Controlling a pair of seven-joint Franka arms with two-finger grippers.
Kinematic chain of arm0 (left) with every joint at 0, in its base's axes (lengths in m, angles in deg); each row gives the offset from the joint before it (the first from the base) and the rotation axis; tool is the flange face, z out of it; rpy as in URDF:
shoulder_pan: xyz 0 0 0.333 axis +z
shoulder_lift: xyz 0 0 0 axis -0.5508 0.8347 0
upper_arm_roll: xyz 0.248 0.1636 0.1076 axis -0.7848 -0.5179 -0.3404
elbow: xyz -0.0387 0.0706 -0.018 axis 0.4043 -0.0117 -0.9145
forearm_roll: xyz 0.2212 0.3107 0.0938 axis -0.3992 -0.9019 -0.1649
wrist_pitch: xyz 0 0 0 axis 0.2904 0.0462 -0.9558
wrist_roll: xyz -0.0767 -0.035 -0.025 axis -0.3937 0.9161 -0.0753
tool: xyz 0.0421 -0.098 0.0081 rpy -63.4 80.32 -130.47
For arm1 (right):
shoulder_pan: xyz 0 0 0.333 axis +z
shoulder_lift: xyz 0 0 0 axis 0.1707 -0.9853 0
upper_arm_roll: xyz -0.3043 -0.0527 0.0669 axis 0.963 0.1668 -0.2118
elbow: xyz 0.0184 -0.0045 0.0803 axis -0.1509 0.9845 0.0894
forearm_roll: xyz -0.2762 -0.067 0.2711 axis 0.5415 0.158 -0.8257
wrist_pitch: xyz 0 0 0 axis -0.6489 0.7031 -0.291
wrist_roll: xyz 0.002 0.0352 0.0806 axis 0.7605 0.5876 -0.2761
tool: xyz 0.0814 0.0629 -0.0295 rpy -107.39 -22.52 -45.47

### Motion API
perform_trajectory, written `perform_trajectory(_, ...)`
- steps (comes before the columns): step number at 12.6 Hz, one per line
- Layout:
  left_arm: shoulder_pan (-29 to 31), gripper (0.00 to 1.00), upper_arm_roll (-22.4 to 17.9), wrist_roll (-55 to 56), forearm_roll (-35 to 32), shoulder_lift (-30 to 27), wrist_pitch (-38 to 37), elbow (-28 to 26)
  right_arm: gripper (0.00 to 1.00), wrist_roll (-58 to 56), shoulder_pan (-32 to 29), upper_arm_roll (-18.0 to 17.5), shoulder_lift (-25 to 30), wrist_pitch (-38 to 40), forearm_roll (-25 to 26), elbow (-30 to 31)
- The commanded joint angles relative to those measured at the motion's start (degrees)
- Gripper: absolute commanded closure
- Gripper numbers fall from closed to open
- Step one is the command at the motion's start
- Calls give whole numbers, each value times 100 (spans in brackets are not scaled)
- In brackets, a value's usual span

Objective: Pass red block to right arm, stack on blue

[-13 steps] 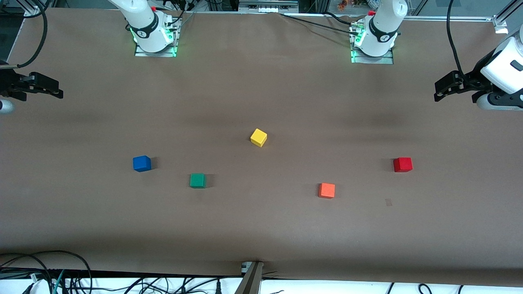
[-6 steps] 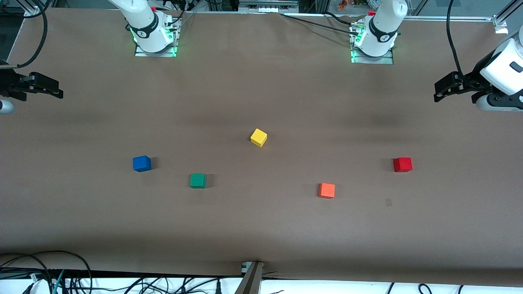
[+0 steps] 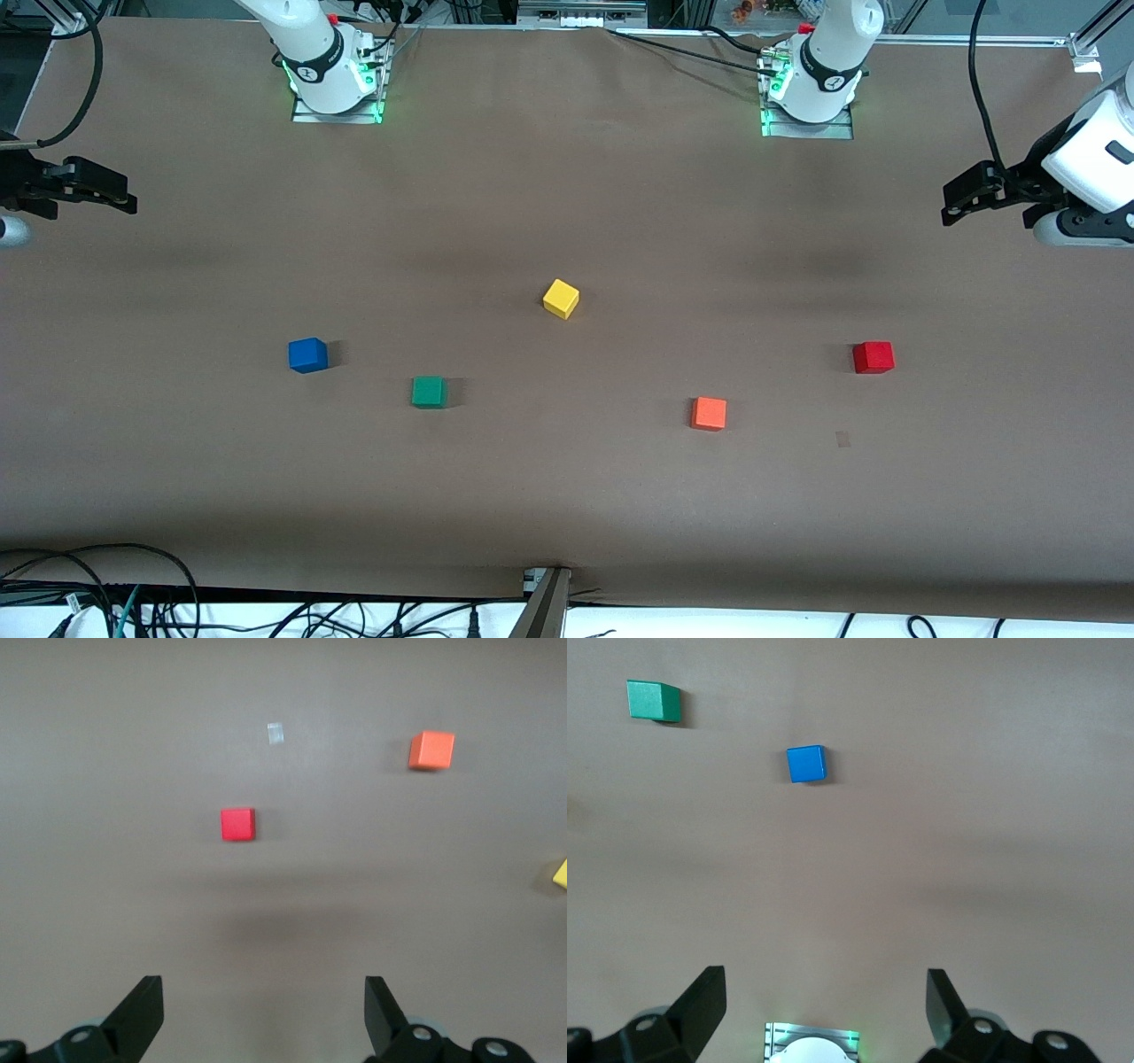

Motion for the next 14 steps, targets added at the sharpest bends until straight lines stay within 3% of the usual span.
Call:
perform_trajectory(1, 32, 0, -4, -139, -61, 243, 223, 279, 0, 19, -9, 0, -18, 73, 12, -70)
perform_trajectory(7, 295, 0, -21, -534, -43, 217, 179, 597, 0, 28, -18, 0, -18, 65, 3, -78)
perform_trajectory(14, 1480, 0, -48, -3210, 230, 717, 197, 597, 0, -68, -27, 0, -167, 3, -15, -105)
